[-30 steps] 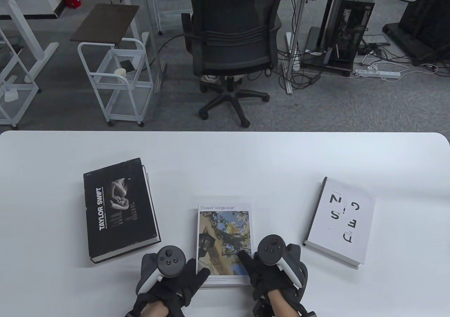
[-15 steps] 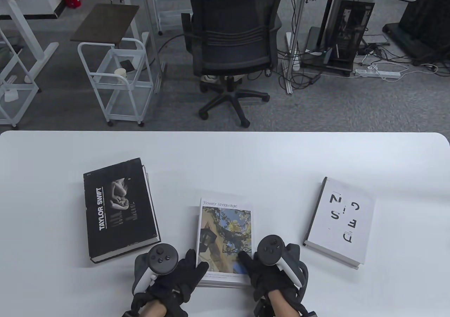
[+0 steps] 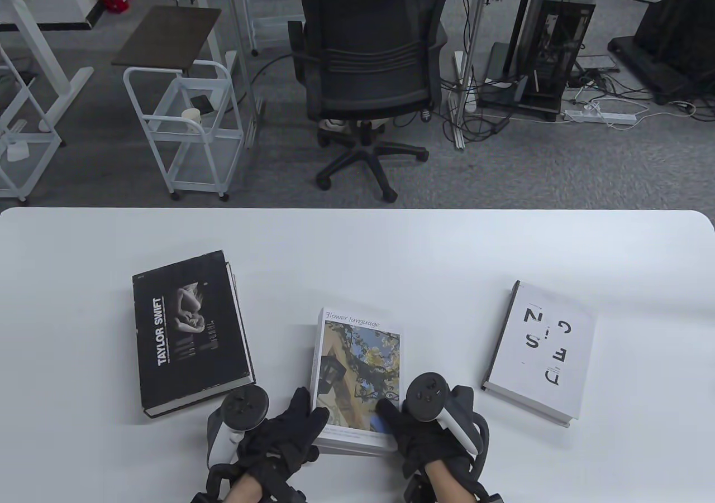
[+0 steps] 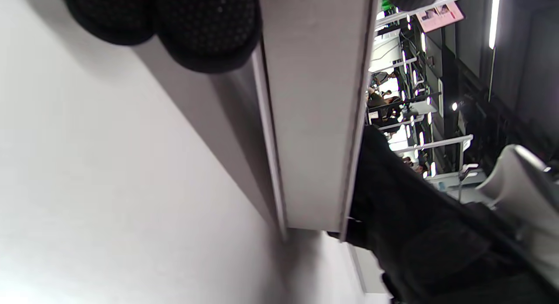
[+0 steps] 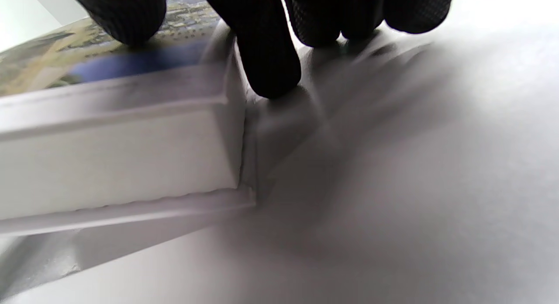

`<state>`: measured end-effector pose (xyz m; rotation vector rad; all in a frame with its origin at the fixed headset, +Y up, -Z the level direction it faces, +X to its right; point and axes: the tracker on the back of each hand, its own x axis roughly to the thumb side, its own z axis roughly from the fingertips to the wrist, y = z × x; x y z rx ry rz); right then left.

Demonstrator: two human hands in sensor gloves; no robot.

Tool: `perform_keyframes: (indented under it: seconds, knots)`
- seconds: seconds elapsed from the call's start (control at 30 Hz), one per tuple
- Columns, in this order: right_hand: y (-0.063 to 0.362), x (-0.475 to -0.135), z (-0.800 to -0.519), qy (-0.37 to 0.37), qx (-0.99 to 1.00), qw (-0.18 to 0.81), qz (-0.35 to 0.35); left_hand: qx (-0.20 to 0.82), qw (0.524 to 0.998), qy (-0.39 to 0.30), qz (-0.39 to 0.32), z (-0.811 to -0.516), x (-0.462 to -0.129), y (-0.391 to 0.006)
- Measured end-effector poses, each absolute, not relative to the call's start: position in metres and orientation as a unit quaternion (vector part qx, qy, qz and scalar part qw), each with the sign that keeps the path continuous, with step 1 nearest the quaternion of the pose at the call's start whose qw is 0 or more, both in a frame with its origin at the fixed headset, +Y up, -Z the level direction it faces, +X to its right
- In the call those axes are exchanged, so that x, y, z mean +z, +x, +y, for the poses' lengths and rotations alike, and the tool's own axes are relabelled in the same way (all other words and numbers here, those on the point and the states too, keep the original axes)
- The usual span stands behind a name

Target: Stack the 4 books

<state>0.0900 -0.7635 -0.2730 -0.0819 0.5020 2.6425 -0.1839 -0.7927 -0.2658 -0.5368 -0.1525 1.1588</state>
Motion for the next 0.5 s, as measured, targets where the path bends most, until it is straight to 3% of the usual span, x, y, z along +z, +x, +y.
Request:
perform_keyframes:
  seconds: [0.5]
  knots:
    - [0.0884, -0.274, -0.7628, -0.025, 0.957, 0.22, 0.19, 0.572, 0.777, -0.26, -0.046, -0.7926, -0.2621, -0.1831]
